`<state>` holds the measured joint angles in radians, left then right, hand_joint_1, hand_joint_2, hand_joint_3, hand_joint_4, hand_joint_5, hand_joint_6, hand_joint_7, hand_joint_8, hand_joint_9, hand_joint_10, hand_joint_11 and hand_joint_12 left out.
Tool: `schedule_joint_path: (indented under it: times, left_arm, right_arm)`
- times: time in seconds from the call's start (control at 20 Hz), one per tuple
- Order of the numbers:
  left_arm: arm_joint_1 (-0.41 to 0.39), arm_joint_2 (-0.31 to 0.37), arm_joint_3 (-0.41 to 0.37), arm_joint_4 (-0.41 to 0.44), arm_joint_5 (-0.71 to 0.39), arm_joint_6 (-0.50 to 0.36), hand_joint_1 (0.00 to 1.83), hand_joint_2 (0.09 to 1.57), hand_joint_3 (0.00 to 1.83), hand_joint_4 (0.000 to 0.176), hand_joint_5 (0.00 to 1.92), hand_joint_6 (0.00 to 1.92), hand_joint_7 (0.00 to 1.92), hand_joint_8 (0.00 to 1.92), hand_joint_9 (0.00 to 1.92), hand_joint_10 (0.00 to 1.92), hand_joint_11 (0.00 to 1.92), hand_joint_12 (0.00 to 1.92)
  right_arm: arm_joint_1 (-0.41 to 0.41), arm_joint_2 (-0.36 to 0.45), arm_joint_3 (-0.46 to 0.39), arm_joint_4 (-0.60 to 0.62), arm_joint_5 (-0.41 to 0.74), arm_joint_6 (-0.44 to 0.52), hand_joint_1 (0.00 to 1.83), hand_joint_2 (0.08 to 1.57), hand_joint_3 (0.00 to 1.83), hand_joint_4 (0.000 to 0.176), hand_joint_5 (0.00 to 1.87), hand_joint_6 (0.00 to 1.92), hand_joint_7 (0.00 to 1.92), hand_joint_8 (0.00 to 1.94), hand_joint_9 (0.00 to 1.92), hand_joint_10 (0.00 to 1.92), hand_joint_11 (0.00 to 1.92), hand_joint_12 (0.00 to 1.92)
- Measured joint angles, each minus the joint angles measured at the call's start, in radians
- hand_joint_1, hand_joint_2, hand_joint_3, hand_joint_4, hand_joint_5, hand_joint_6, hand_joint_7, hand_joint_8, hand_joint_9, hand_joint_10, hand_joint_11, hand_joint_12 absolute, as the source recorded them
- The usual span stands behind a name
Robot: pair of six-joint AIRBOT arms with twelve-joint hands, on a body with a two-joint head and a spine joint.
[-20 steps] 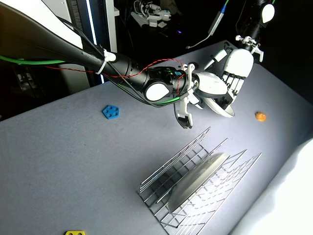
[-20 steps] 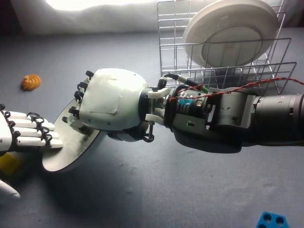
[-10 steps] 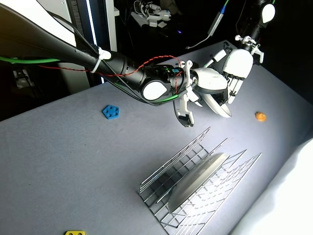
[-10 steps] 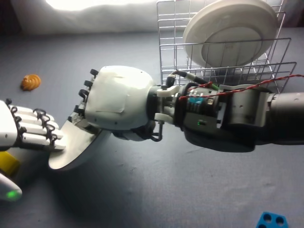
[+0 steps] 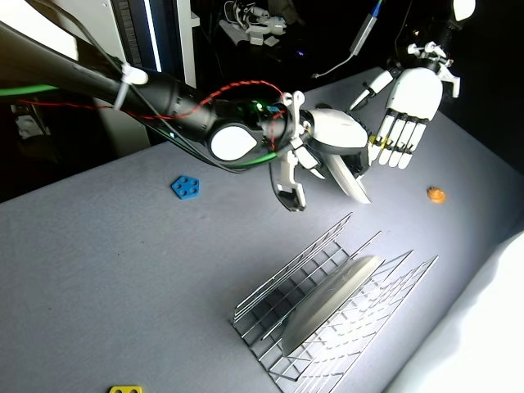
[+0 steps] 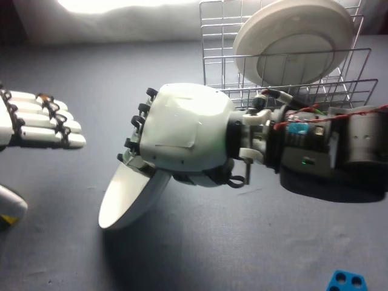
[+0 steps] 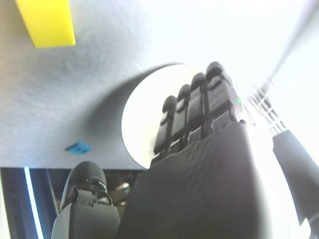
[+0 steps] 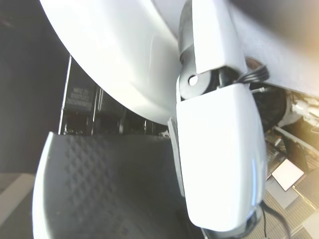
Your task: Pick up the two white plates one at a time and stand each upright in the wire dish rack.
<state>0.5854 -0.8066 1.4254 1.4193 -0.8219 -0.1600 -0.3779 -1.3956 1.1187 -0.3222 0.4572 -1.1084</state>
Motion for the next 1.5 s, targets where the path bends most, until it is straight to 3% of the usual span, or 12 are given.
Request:
schedule_joint_path:
  times: [0.45,0.6,0.85,0.9,1.05,1.5]
  left_arm:
    - [-0.023,0.013,0.013,0.005,-0.016,0.029,0.00,1.12,0.00,0.000,0.02,0.00,0.00,0.00,0.00,0.00,0.00,0.00]
    - [-0.022,0.013,0.020,0.005,-0.016,0.029,0.00,1.11,0.00,0.000,0.03,0.00,0.00,0.00,0.00,0.00,0.00,0.00]
    - [-0.022,0.000,0.039,-0.011,-0.026,-0.030,0.00,1.11,0.00,0.000,0.02,0.00,0.00,0.00,0.00,0.00,0.00,0.00]
    - [-0.022,0.000,0.039,-0.014,-0.029,-0.032,0.00,1.11,0.00,0.000,0.01,0.00,0.00,0.00,0.00,0.00,0.00,0.00]
    - [-0.023,0.000,0.039,-0.015,-0.028,-0.040,0.00,1.10,0.00,0.000,0.02,0.00,0.00,0.00,0.00,0.00,0.00,0.00]
    - [-0.023,0.000,0.039,-0.016,-0.027,-0.060,0.00,1.12,0.00,0.000,0.03,0.00,0.00,0.00,0.00,0.00,0.00,0.00]
  right_arm:
    - [0.098,0.154,-0.104,-0.013,-0.149,0.395,1.38,1.09,0.00,0.000,0.96,1.01,1.02,0.92,0.98,1.02,0.88,1.09]
    - [0.144,0.185,-0.114,-0.179,-0.183,0.706,1.38,1.09,0.00,0.000,0.96,1.02,1.02,0.93,0.96,1.04,0.87,1.11]
    - [0.203,0.210,-0.119,-0.365,-0.230,1.057,1.38,1.09,0.00,0.000,0.94,1.04,1.03,0.93,0.97,1.02,0.87,1.10]
    - [0.219,0.219,-0.119,-0.463,-0.238,1.194,1.38,1.09,0.00,0.000,0.96,1.01,1.04,0.90,0.99,0.99,0.89,1.08]
    - [0.256,0.242,-0.119,-0.613,-0.234,1.445,1.38,1.09,0.00,0.000,0.96,1.02,1.03,0.90,0.98,1.01,0.88,1.08]
    - [0.327,0.293,-0.088,-0.674,-0.253,1.802,1.38,1.10,0.00,0.000,0.94,1.05,1.02,0.94,0.95,1.05,0.86,1.11]
